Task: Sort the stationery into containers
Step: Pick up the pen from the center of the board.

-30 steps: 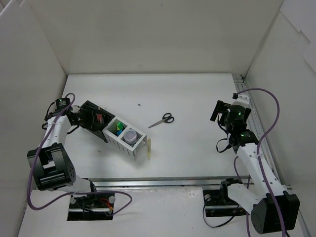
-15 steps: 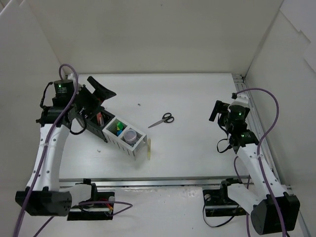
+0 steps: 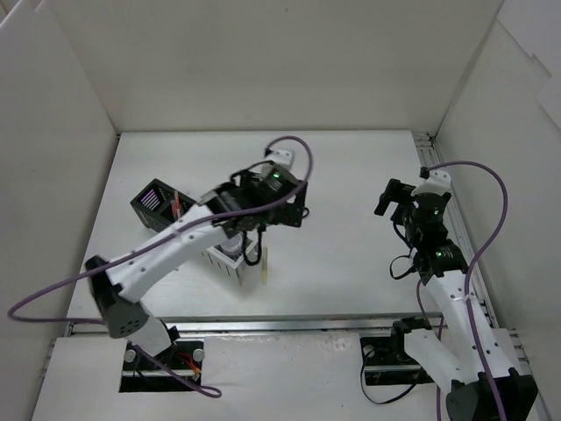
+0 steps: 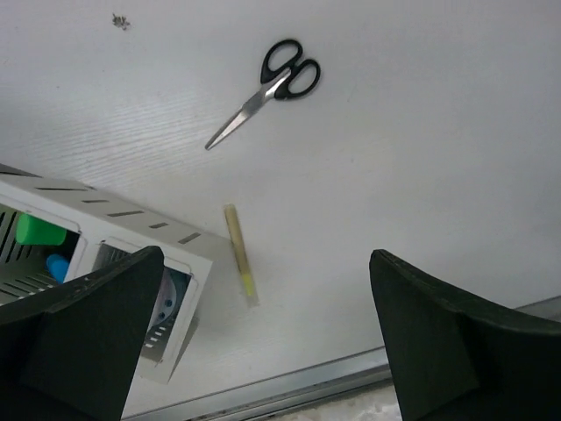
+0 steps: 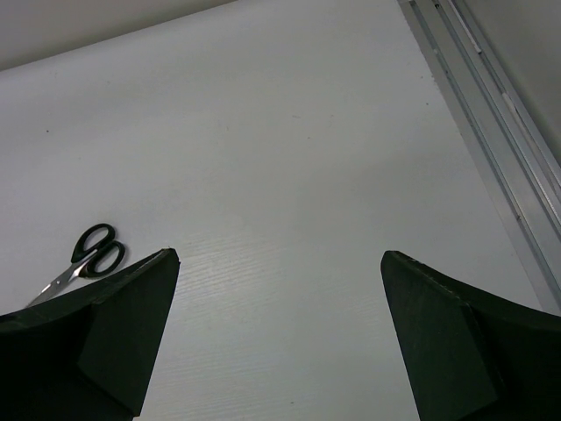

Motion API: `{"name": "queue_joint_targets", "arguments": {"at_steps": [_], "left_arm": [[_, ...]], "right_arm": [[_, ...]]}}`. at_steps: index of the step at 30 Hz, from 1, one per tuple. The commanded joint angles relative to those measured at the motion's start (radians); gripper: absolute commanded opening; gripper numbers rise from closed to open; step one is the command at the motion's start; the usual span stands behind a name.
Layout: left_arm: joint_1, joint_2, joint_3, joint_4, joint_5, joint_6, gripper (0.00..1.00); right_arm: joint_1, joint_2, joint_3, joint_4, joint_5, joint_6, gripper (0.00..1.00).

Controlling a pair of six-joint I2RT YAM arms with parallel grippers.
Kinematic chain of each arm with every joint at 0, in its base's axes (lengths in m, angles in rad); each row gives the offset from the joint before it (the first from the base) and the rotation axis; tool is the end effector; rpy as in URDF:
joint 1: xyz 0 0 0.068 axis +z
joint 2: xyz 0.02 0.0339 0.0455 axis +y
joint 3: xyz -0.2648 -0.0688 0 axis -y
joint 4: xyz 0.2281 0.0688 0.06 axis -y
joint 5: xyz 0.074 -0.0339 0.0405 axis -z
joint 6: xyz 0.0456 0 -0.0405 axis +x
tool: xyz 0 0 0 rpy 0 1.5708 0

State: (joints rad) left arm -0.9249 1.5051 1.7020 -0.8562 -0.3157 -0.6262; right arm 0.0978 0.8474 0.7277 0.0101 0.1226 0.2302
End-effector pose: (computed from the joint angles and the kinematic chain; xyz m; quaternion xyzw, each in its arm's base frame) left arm 0.1963 -0.2369 0.4093 0.0635 0.8872 -0.2035 0.4092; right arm 0.1965 0.0137 0.3313 0.0900 0.7390 0.0637 0.6646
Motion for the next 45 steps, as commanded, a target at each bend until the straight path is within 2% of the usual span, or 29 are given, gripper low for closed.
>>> {"name": "queue_joint_targets", "arguments": {"at_steps": [1,4,7,14,16,19,26,34,39,42,43,45], "left_arm": [[-0.093,0.137,0.082,-0.145,-0.238,0.033,0.99],[-0.106,0.217,0.088,-0.13,-0.169,0.036,0.99],[-0.124,0.233,0.003,-0.054,-0.065,0.034,0.99],[-0.135,0.173,-0.344,0.152,0.061,-0.052,0.99],[-0.144,0.179,-0.393,0.23,0.089,-0.047,0.98],[-0.19,0.199,-0.452,0.292,0.046,-0.05,0.98],[-0.201,0.164,-0.593,0.422,-0.031,-0.078,0.96],[-0.18,0.23,-0.62,0.427,-0.12,-0.129,0.9],[-0.127,0.241,-0.646,0.483,-0.073,-0.11,0.82],[-0.089,0.248,-0.673,0.509,-0.037,-0.116,0.69],[-0.089,0.25,-0.691,0.522,-0.02,-0.112,0.61],[-0.089,0.251,-0.703,0.551,0.009,-0.104,0.54]], "right_arm": [[-0.009,-0.004,0.001,0.045,-0.004,-0.006,0.98],[-0.009,0.005,0.004,0.045,-0.008,-0.006,0.98],[-0.006,0.015,0.001,0.045,0.009,-0.008,0.98],[-0.004,0.032,-0.001,0.045,0.006,-0.006,0.98],[-0.007,0.027,-0.001,0.045,-0.014,-0.005,0.98],[-0.006,0.022,-0.001,0.045,-0.017,-0.008,0.98],[-0.004,0.007,-0.002,0.042,-0.017,-0.009,0.98],[-0.003,0.008,0.002,0.041,-0.044,-0.012,0.98],[-0.004,0.012,-0.002,0.039,-0.057,-0.012,0.98],[-0.003,0.012,0.001,0.041,-0.051,-0.011,0.98],[-0.004,0.01,0.001,0.041,-0.054,-0.011,0.98],[-0.003,0.012,0.001,0.041,-0.069,-0.008,0.98]]}}
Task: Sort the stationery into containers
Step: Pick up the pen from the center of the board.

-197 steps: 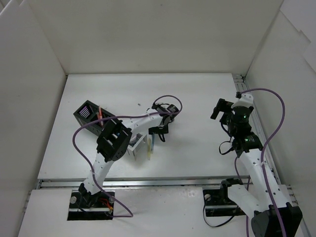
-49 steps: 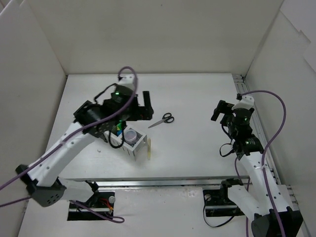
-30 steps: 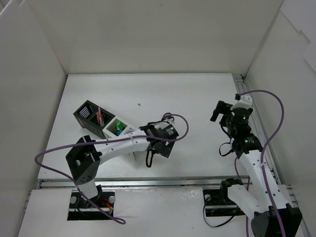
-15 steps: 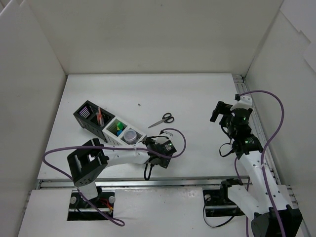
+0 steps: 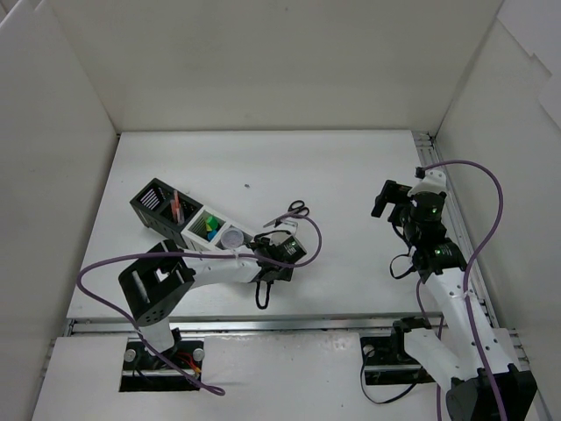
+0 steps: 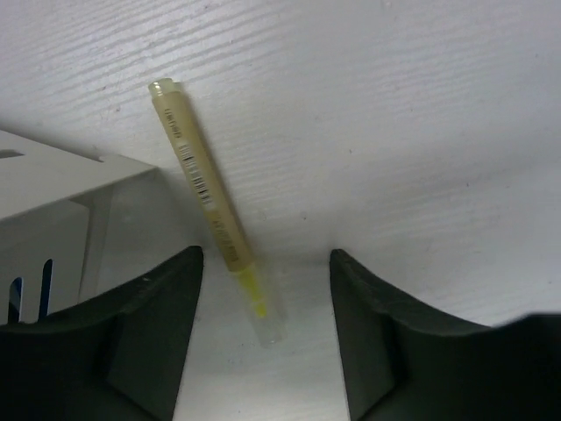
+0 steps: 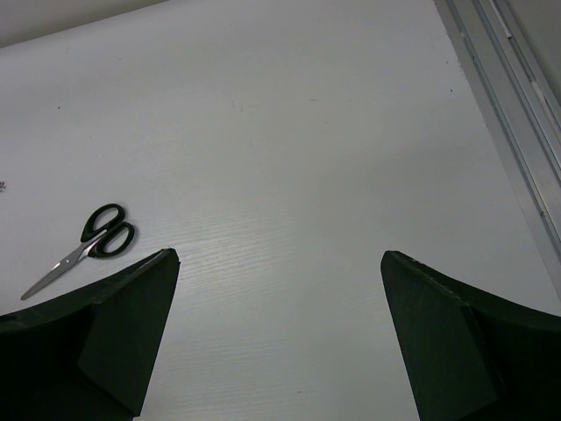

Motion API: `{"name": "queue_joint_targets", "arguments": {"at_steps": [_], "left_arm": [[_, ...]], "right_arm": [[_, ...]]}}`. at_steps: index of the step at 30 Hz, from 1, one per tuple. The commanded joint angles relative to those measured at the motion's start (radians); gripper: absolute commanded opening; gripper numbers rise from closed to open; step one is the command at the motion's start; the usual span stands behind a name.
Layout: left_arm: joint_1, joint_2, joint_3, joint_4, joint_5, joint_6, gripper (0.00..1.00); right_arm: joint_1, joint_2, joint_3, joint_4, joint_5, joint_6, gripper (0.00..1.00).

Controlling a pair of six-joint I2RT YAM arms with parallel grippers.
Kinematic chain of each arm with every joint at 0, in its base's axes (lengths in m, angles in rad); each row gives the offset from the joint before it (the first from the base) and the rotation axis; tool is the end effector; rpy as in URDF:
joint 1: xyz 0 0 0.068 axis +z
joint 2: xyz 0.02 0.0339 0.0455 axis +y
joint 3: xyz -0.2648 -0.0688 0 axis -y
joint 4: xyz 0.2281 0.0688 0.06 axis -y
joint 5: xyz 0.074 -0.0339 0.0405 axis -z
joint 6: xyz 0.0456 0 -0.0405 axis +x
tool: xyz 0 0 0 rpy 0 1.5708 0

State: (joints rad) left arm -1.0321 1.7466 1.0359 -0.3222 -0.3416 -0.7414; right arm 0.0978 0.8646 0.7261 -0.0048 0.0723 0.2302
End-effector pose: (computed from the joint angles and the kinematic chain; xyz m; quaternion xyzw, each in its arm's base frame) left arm 0.1866 -0.2825 0.1704 0.0929 0.9465 -0.0994 0.2925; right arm 0.2000 0.0163 0.3258 0.0736 0.7522 0.0799 0.6499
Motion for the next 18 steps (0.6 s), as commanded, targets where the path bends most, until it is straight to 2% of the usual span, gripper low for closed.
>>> {"name": "queue_joint_targets", "arguments": {"at_steps": [1,6,9,10,11,18], "left_arm": [[0.018,0.013,-0.036,0.017,0.036,0.013,0.48],[0.009,0.022,-0.039,-0.003,0.041,0.005,0.33],[0.0,0.024,-0.042,-0.02,0.047,-0.009,0.13],[0.0,0.022,-0.043,-0.024,0.046,-0.012,0.03],[0.0,0.019,-0.043,-0.028,0.05,-0.012,0.0],[-0.04,-0.071,0.056,-0.083,0.021,0.071,0.0]], "right_arm": [[-0.004,-0.007,0.006,0.055,-0.022,-0.008,0.98],[-0.004,-0.001,0.004,0.055,-0.019,-0.009,0.98],[-0.004,0.005,0.007,0.057,-0.017,-0.005,0.98],[-0.004,0.005,0.007,0.057,-0.016,-0.006,0.98],[-0.003,0.007,0.006,0.057,-0.017,-0.006,0.98],[-0.003,-0.001,0.003,0.057,-0.006,-0.005,0.98]]}}
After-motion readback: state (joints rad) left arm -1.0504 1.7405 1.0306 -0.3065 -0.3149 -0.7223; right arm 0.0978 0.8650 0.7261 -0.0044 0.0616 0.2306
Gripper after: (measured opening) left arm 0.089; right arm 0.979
